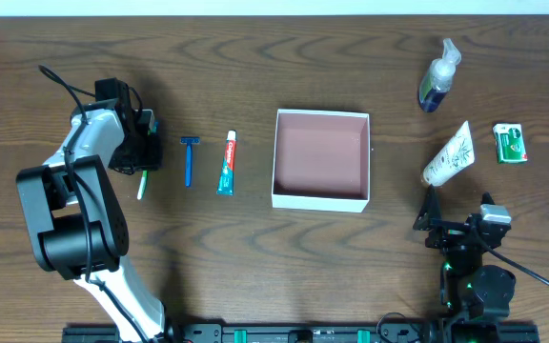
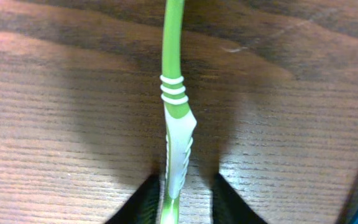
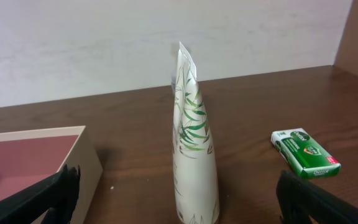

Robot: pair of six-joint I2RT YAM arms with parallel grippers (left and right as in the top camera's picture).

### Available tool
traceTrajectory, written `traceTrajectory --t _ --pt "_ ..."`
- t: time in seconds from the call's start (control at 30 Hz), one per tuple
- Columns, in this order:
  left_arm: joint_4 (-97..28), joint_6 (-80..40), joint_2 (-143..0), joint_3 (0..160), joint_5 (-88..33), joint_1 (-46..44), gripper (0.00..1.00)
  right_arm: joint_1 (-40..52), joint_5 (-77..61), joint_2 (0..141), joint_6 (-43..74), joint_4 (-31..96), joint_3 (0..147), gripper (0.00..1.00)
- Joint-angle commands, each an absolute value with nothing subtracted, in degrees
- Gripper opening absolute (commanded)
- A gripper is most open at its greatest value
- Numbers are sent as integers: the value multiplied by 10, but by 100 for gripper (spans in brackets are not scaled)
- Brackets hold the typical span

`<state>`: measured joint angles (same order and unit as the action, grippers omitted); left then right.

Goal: Pack container
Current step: 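Lower the left gripper and close it on the toothbrush handle, then carry the toothbrush with the left gripper over the white box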

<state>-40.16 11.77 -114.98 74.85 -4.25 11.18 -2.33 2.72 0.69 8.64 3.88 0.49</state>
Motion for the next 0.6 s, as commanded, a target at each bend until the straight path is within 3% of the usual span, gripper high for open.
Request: traceTrajectory --t 0.0,0.1,0.47,0.57 --pt "-401 118 -1157 736 -29 113 19 -18 25 4 81 41 3 99" --pt "-399 118 -1157 738 -29 113 6 -18 25 4 81 41 3 99" --pt "-402 88 -1113 771 -31 113 6 -18 25 4 81 41 3 99" --pt "-406 81 -1069 793 -86 113 6 -18 25 4 81 41 3 99"
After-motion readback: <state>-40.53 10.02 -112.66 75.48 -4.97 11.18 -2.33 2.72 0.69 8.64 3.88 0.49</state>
